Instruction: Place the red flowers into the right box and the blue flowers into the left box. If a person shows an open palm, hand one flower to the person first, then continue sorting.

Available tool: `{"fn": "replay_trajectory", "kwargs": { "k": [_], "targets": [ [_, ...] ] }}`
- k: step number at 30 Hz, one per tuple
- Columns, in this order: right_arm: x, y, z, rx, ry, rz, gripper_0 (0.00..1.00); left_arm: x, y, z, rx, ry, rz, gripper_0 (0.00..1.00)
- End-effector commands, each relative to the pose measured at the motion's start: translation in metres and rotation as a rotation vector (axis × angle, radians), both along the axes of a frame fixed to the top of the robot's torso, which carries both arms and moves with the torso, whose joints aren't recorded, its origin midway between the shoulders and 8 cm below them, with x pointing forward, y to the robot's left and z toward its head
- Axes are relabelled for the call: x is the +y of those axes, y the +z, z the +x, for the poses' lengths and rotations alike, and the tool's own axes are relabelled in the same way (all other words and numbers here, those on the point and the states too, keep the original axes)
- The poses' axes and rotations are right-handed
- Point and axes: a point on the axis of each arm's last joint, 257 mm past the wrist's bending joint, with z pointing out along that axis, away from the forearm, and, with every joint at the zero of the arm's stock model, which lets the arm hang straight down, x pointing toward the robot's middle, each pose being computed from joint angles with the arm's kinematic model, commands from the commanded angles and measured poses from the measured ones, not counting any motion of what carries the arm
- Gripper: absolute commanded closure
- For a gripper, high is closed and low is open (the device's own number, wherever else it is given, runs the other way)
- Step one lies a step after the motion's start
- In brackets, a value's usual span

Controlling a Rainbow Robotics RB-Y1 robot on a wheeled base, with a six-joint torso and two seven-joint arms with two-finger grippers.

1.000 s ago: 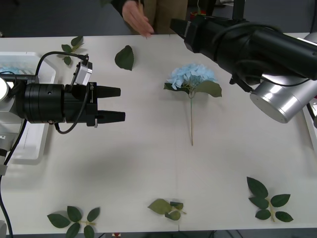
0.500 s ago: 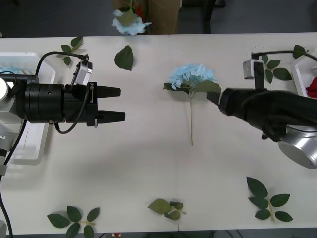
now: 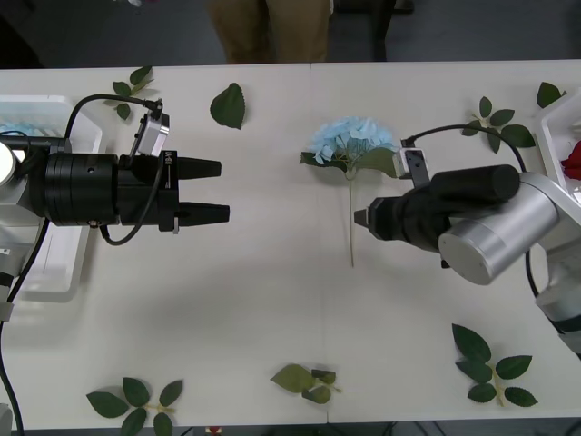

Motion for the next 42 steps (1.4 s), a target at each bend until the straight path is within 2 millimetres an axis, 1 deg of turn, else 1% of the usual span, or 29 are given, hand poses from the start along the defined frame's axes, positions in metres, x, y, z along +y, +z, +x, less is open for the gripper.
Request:
{"fn": "replay_trajectory", "kwargs": {
  "k": [1, 4, 8, 12, 17, 18, 19, 20, 21, 22, 23, 27, 31, 36, 38, 39, 41, 42],
  "targets": [
    [0.033, 0.034, 0.046, -0.078, 0.038, -0.016, 0.0, -0.011, 0.012, -0.004, -0.092, -0.035, -0.003, 0.0],
    [0.037, 0.03, 0.061, -0.08, 0.048, -0.033, 0.0, -0.011, 0.012, -0.004, -0.092, -0.035, -0.003, 0.0],
    [0.037, 0.023, 0.076, -0.089, 0.041, -0.03, 0.0, -0.011, 0.012, -0.004, -0.092, -0.035, -0.003, 0.0],
    [0.046, 0.017, 0.089, -0.127, 0.056, -0.039, 0.0, -0.011, 0.012, -0.004, -0.092, -0.035, -0.003, 0.0],
    [0.052, 0.004, 0.107, -0.152, 0.047, -0.034, 0.0, -0.011, 0.012, -0.004, -0.092, -0.035, -0.003, 0.0],
    [0.052, 0.001, 0.109, -0.157, 0.044, -0.035, 0.06, -0.011, 0.012, -0.004, -0.092, -0.035, -0.003, 0.0],
    [0.053, -0.002, 0.111, -0.162, 0.043, -0.036, 0.25, -0.011, 0.012, -0.004, -0.092, -0.035, -0.003, 0.0],
    [0.053, -0.002, 0.112, -0.166, 0.044, -0.039, 0.38, -0.011, 0.012, -0.004, -0.092, -0.035, -0.003, 0.0],
    [0.052, -0.005, 0.113, -0.168, 0.043, -0.042, 0.7, -0.011, 0.012, -0.004, -0.092, -0.035, -0.003, 0.0],
    [0.052, -0.006, 0.113, -0.167, 0.042, -0.04, 0.88, -0.011, 0.012, -0.004, -0.092, -0.035, -0.003, 0.0],
    [0.052, -0.007, 0.112, -0.166, 0.042, -0.041, 1.0, -0.011, 0.012, -0.004, -0.092, -0.035, -0.003, 0.0],
    [0.051, -0.006, 0.113, -0.166, 0.045, -0.041, 1.0, -0.011, 0.012, -0.004, -0.092, -0.035, -0.003, 0.0],
    [0.05, 0.001, 0.114, -0.177, 0.049, -0.034, 1.0, -0.011, 0.012, -0.004, -0.092, -0.035, -0.003, 0.0],
    [0.042, 0.012, 0.109, -0.163, 0.053, 0.007, 1.0, -0.011, 0.012, -0.004, -0.092, -0.035, -0.003, 0.0],
    [0.034, 0.02, 0.103, -0.159, 0.062, 0.002, 1.0, -0.011, 0.012, -0.004, -0.092, -0.035, -0.003, 0.0],
    [0.026, 0.027, 0.097, -0.155, 0.066, -0.004, 1.0, -0.011, 0.012, -0.004, -0.092, -0.035, -0.003, 0.0],
    [0.014, 0.042, 0.084, -0.143, 0.068, -0.002, 1.0, -0.011, 0.012, -0.004, -0.092, -0.035, -0.003, 0.0],
    [0.005, 0.054, 0.075, -0.143, 0.065, 0.009, 1.0, -0.011, 0.012, -0.004, -0.092, -0.035, -0.003, 0.0]
  ]
}}
